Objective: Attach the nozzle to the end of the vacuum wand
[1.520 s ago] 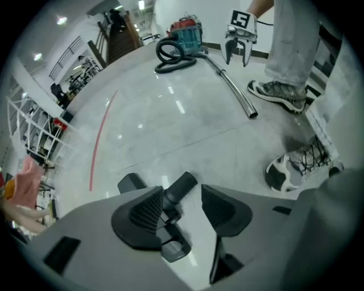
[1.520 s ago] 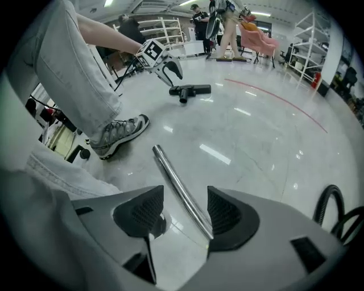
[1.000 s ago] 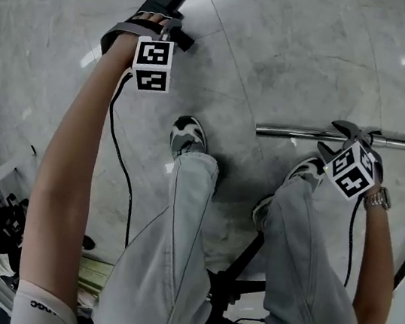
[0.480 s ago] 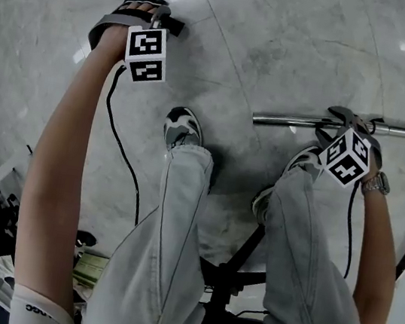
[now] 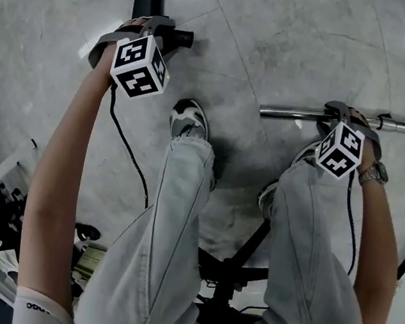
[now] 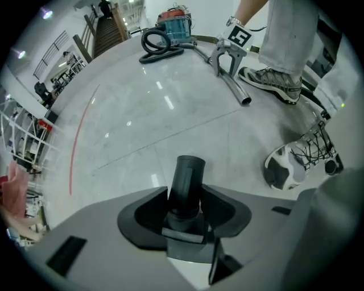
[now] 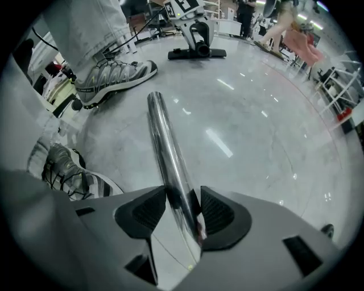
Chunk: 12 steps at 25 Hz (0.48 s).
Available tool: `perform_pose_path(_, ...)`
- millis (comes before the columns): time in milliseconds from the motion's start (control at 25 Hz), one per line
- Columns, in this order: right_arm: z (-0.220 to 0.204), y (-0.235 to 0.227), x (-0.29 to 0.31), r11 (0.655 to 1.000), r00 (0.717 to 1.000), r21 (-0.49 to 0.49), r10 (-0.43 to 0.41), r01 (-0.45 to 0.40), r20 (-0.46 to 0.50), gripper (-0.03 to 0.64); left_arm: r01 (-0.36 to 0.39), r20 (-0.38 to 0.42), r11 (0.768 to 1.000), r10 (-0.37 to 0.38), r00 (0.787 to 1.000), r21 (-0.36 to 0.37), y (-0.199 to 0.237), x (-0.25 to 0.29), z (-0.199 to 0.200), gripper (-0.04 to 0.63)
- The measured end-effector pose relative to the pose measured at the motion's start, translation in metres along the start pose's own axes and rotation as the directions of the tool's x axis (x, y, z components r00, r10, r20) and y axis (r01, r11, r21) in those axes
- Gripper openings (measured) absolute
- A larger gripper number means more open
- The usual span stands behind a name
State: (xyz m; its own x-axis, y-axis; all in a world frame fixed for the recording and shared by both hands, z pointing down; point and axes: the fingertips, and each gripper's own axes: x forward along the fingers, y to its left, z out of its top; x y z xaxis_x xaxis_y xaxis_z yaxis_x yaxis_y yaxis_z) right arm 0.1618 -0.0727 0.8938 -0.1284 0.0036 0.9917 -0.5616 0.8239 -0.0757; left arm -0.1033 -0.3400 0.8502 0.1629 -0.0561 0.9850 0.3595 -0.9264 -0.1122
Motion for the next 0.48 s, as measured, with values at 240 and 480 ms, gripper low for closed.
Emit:
perform_pose_path(240,0.014,-0.013,-0.013,0.999,0.999,-0.011,-0.040,0.040,0.022,0.169,0.034,0.059,0.999,-0.033,0.998,-0.024,-0.040,0.005,0.011,0.187)
perform_pose_path(480,0.041,-0.057,-0.036,0.991,0.990,0.077,-0.118,0.112,0.075,0.169,0.031,0.125,0.991,-0.014,0.992,-0.131,-0.031,0.003,0.031,0.184)
